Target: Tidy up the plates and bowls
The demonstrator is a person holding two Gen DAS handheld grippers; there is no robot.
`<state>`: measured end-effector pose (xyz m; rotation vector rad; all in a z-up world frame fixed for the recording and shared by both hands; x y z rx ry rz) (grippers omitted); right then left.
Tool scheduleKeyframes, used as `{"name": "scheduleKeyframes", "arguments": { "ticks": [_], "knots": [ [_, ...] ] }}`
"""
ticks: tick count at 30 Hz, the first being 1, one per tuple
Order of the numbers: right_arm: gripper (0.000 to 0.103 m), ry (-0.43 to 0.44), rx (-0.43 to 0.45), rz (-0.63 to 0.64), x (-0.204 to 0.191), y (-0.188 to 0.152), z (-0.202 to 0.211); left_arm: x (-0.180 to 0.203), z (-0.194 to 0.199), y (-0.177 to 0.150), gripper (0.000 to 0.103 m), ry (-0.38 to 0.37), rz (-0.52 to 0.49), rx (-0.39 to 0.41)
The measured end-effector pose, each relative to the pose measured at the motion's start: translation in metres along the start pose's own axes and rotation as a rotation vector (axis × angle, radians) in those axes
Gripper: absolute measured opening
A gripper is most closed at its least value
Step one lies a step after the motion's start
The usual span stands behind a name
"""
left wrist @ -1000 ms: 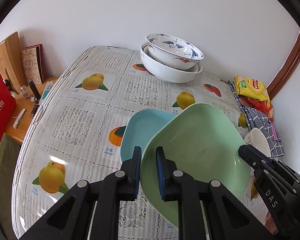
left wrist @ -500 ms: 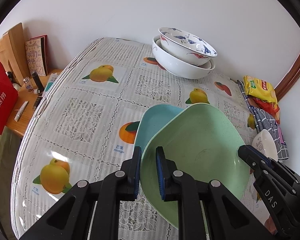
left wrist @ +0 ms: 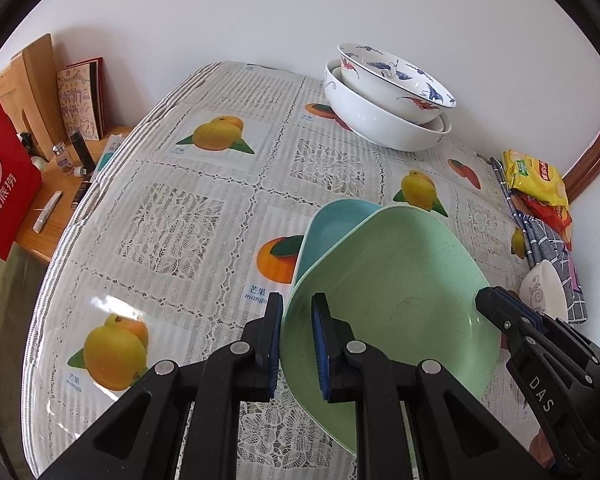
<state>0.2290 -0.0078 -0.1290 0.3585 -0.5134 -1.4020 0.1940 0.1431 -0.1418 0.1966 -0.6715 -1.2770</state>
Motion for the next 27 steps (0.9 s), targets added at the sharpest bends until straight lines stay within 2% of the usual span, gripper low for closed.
{"name": "scheduleKeyframes", "arguments": {
  "ticks": [14,22,27],
  "knots": [
    [0.010,0.014,-0.016,0.014,-0.006,0.013,-0.015,-0.009,-0.010,0.007,0.014,-0.009,0.043,-0.020],
    [0.010,0.016,-0.017,0.019,-0.005,0.025,-0.027,-0.005,-0.017,0.017,0.014,0.008,0.033,0.008],
    [0.011,0.007,-0.024,0.018,-0.002,0.029,-0.038,-0.002,-0.029,0.018,0.014,0.014,0.022,-0.010]
  ]
}}
Point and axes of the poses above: each gripper's, at about its wrist camera, not at the fingertips, and z roughly against the way its jaws point, x to its right, y to its top, the point moved 1 cm from there along -z, roughly the way its jaws point, and after that the axes turned 11 degrees about -y, right-handed, at the moved point
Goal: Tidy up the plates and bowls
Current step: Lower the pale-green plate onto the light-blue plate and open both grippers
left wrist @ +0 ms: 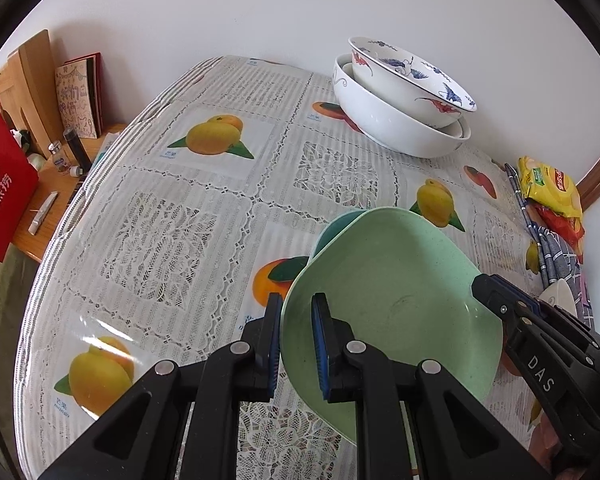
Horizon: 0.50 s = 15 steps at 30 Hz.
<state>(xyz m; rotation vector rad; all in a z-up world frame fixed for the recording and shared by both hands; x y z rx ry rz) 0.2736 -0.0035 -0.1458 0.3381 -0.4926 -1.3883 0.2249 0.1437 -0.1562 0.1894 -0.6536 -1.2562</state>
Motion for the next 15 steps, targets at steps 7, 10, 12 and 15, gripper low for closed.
{"name": "scheduleKeyframes", "arguments": {
  "ticks": [7,10,12,15],
  "knots": [
    [0.011,0.001,0.018,0.008,0.000,0.008,-0.006,0.005,-0.006,0.001,0.014,0.025,-0.027,0.011],
    [0.012,-0.004,0.031,0.019,-0.001,0.010,-0.008,0.005,-0.008,0.001,0.014,0.030,-0.029,0.004],
    [0.013,0.005,0.031,0.014,-0.001,0.012,-0.009,0.004,-0.008,0.000,0.014,0.022,-0.024,0.000],
    [0.016,0.023,0.032,0.012,-0.001,0.014,-0.011,0.003,-0.007,0.000,0.014,0.015,-0.021,-0.009]
  ]
}}
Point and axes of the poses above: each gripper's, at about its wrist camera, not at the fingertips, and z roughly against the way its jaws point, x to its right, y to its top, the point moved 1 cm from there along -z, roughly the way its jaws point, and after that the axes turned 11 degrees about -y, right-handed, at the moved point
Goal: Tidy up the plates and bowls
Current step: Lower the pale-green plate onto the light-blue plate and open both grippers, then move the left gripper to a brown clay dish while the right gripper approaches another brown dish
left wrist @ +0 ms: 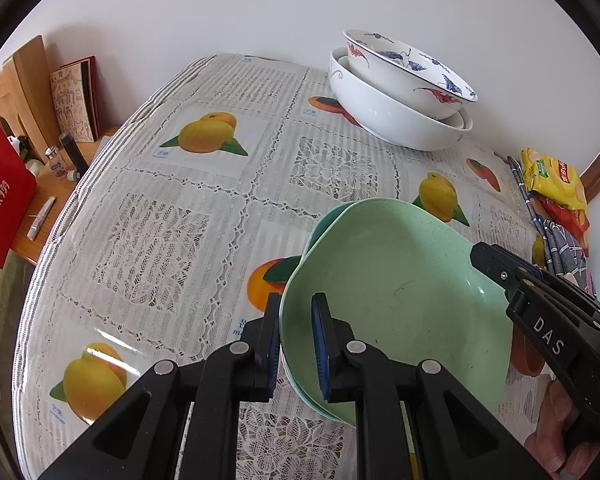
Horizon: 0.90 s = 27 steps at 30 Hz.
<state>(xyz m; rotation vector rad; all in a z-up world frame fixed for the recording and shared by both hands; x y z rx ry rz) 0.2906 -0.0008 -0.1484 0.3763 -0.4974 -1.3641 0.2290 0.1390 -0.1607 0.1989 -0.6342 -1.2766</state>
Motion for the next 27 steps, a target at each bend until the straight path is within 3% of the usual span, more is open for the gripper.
{"name": "scheduleKeyframes", "arguments": {
  "ticks": [3,5,8,13,22,27],
  "knots": [
    [0.018,0.021,0.000,-0.019,0.002,-0.001,0.002,0.002,0.003,-0.001,0.015,0.009,-0.015,-0.013],
    [0.024,0.055,0.011,-0.032,0.003,-0.002,0.007,0.003,0.007,-0.002,0.017,0.006,-0.021,-0.009],
    [0.033,0.060,0.029,-0.036,0.003,-0.005,0.017,0.005,0.014,-0.004,0.034,-0.007,-0.038,-0.002],
    [0.034,0.037,0.047,-0.007,0.005,-0.016,0.035,0.013,0.028,-0.008,0.036,-0.006,-0.063,0.021],
    [0.055,0.032,0.065,-0.048,0.037,-0.046,0.071,0.040,0.054,-0.020,0.037,-0.034,-0.102,0.066],
    [0.066,-0.015,0.102,-0.078,0.069,-0.064,0.095,0.069,0.068,-0.029,0.037,-0.060,-0.147,0.106]
  ]
}}
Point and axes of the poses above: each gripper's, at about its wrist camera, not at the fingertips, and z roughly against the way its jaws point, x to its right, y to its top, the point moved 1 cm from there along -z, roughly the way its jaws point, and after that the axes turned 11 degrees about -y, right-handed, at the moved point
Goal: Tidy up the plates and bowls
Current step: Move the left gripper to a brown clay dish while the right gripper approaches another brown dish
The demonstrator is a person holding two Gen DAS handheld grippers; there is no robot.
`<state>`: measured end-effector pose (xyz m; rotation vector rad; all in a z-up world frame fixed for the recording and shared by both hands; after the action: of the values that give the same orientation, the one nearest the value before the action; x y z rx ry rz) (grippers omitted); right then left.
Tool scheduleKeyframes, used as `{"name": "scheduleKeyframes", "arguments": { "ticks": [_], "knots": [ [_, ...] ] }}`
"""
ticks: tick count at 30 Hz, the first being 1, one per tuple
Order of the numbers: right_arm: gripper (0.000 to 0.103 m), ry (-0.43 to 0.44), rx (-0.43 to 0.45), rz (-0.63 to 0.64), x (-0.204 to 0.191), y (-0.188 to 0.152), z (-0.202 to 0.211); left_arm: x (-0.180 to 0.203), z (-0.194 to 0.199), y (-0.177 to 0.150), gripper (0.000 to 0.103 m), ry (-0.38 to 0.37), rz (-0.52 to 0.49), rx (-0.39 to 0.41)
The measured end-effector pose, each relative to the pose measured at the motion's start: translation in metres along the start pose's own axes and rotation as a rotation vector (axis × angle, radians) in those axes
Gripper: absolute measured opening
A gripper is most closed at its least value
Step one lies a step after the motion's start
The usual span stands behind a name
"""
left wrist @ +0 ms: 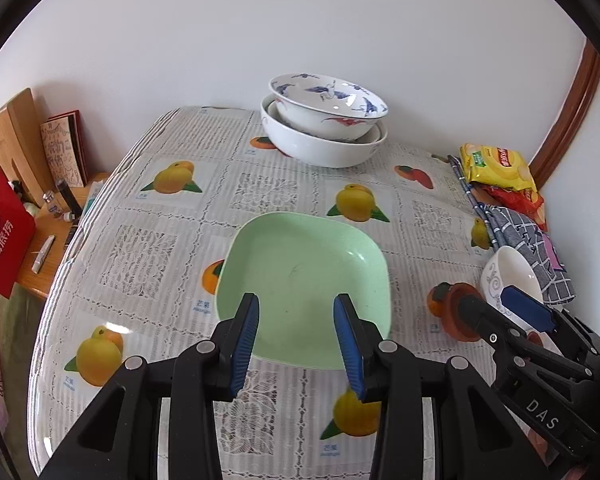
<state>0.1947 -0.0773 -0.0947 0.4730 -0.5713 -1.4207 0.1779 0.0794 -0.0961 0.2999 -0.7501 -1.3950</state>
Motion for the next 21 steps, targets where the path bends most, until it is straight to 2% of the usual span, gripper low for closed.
{"name": "scheduleKeyframes", "arguments": {
  "ticks": [2,8,11,15,21],
  "knots": [
    [0.071,-0.025,0.024,-0.017,0.016,-0.005,0.011,0.015,0.005,-0.002,0.037,-0.014,-0.028,0.021],
    [0.071,-0.053,0.062,-0.112,0.072,-0.024,0.040,0.062,0.015,-0.010,0.037,-0.035,-0.094,0.068],
    [0.071,-0.116,0.105,-0.144,0.100,-0.036,0.054,0.081,0.016,-0.016,0.037,-0.054,-0.111,0.085],
    [0.071,-0.134,0.080,-0.156,0.129,-0.050,0.064,0.103,0.014,-0.026,0.037,-0.082,-0.129,0.087],
    [0.071,-0.186,0.081,-0.162,0.156,-0.072,0.073,0.128,-0.001,-0.039,0.038,-0.127,-0.134,0.012]
  ]
}}
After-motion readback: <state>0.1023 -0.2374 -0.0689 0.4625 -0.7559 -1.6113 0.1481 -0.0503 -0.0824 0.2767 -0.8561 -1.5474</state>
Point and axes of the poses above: each gripper's, at about its wrist camera, not at the fingertips, and z roughly against the way its jaws point, x to its right, y to its top, the point moved 1 cm from there along -z, roughly the way its jaws point, and after that the axes turned 11 degrees about -y, right-handed, at the moved point
